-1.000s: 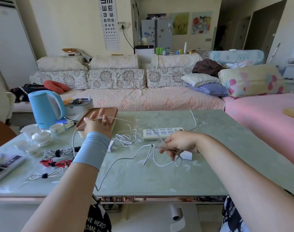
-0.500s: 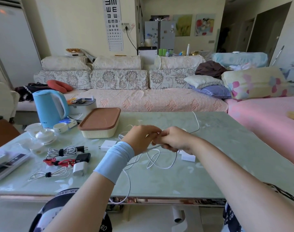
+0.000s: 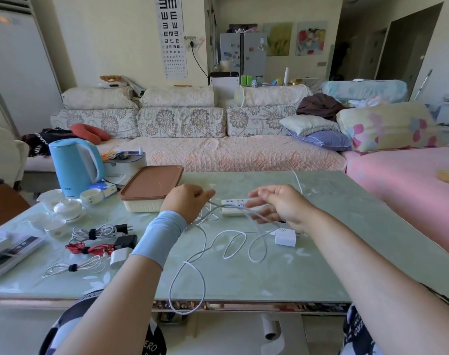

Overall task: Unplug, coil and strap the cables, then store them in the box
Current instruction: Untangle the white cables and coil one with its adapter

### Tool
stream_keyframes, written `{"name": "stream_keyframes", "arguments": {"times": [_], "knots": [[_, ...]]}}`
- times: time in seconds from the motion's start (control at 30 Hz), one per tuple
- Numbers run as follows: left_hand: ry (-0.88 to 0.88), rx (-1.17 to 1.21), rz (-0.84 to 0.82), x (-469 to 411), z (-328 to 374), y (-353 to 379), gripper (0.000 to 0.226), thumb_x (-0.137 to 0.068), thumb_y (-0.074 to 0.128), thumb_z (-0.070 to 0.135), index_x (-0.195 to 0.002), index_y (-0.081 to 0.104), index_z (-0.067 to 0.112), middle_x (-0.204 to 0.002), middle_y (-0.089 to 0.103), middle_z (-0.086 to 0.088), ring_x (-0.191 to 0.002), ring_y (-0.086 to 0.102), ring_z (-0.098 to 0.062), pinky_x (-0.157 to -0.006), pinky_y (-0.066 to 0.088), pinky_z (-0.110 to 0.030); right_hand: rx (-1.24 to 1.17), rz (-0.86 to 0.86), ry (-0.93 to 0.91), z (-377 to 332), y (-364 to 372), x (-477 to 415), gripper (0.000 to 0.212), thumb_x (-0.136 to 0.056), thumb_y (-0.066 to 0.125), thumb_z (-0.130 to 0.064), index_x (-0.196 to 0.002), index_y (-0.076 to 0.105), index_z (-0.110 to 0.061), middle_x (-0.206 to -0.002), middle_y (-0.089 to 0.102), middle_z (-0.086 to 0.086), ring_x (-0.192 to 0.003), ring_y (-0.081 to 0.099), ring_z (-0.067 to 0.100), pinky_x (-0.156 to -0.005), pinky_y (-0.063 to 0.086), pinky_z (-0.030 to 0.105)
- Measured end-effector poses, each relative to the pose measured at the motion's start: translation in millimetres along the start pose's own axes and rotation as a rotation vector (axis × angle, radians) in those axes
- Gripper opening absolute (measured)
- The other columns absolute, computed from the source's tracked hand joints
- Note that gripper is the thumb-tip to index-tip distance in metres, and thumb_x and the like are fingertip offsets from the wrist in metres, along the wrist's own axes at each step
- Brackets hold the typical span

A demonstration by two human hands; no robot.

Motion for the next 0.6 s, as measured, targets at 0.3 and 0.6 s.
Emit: {"name": "stream_keyframes", "arguments": {"times": [0.3, 0.6], "knots": [[0.003, 0.209, -0.249, 8, 17, 21, 0.049, -0.092, 0.057, 0.048, -0.056, 0.044, 0.016, -0.054, 0.034, 0.001, -0.053, 0.030, -0.017, -0.050, 0.028, -0.026, 0.364, -0.163, -0.135, 2, 19, 6, 0.042, -0.082, 0.076, -0.005, -0.113, 0.065, -0.032, -0.110, 0.070, -0.009, -0.080, 0.064, 0.007, -0.076, 0.052, 0.023], [0.072, 0.293, -0.276, 8, 14, 16, 0.047, -0.089, 0.062, 0.046, -0.053, 0.052, 0.017, -0.056, 0.041, 0.001, -0.056, 0.033, -0.016, -0.057, 0.032, -0.026, 0.203, -0.094, -0.129, -11, 30, 14, 0.023, -0.094, 0.065, -0.025, -0.082, 0.072, -0.006, -0.061, 0.067, 0.000, -0.045, 0.057, 0.016, -0.048, 0.049, 0.026]]}}
Point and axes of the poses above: each hand's wrist, its own x-axis away from the middle knuckle, its own y-axis out of the palm, z = x × y, the point moved 4 cm from there along -x, towards the middle knuckle
